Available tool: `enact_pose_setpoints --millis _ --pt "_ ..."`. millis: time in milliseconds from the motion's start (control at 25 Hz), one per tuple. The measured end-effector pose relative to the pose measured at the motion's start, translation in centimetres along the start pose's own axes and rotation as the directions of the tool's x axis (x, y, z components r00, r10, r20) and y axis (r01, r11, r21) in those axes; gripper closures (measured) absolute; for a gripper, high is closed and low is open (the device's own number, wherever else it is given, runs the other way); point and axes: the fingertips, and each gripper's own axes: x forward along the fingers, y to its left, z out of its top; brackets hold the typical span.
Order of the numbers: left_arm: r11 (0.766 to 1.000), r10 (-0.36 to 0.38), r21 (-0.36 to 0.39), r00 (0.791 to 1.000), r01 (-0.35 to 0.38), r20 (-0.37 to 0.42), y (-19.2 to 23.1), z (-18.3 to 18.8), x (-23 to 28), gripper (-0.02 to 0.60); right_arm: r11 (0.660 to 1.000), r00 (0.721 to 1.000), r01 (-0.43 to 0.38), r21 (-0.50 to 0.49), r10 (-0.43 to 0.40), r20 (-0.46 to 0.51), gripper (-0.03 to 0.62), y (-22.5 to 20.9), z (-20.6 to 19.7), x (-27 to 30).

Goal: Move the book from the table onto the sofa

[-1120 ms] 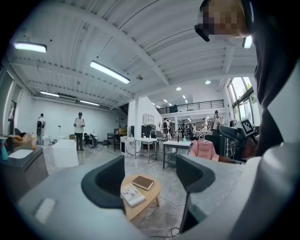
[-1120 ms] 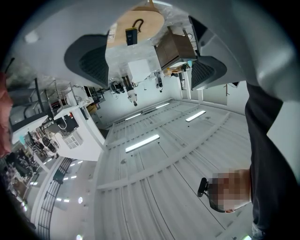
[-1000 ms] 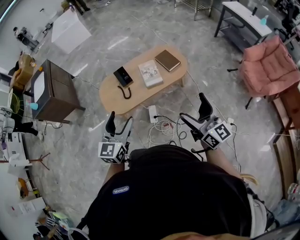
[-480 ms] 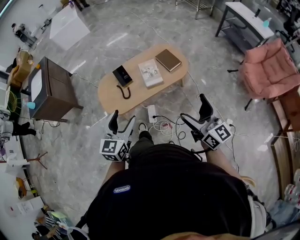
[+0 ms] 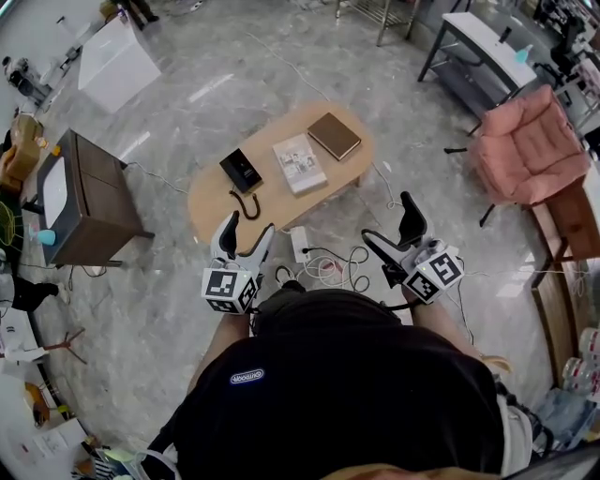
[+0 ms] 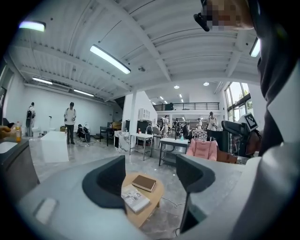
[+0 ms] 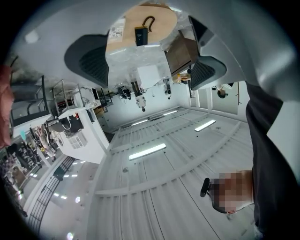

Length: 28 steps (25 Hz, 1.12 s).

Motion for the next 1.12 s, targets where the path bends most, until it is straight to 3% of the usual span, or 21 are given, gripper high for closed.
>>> enact_pose_setpoints --millis 320,600,880,1120 --pt "0.996 0.044 -0.083 0.999 -0.042 0.018 11.6 -0.8 1.2 0.247 0.997 0.999 0.038 -0.060 -0.039 -0.014 0.034 1.1 -0.4 9.8" --pt "0.995 0.030 -0.095 0.997 -0.023 0.064 19.2 1.4 1.8 0.247 0.988 0.995 0.094 -0.121 -0.096 -0.007 0.034 2.8 1.2 15.6" --pt "0.993 0.044 -0.117 0.992 -0.031 0.117 24.3 2.1 1.7 0.247 0.979 0.992 0.102 -0.176 -0.113 -0.053 0.034 5.1 1.3 18.6" --pt "0.990 0.042 -0.141 0.991 -0.023 0.128 24.8 1.5 1.4 0.247 0.972 0.992 0.102 -0.213 -0.115 -0.047 0.036 6.0 2.4 19.3"
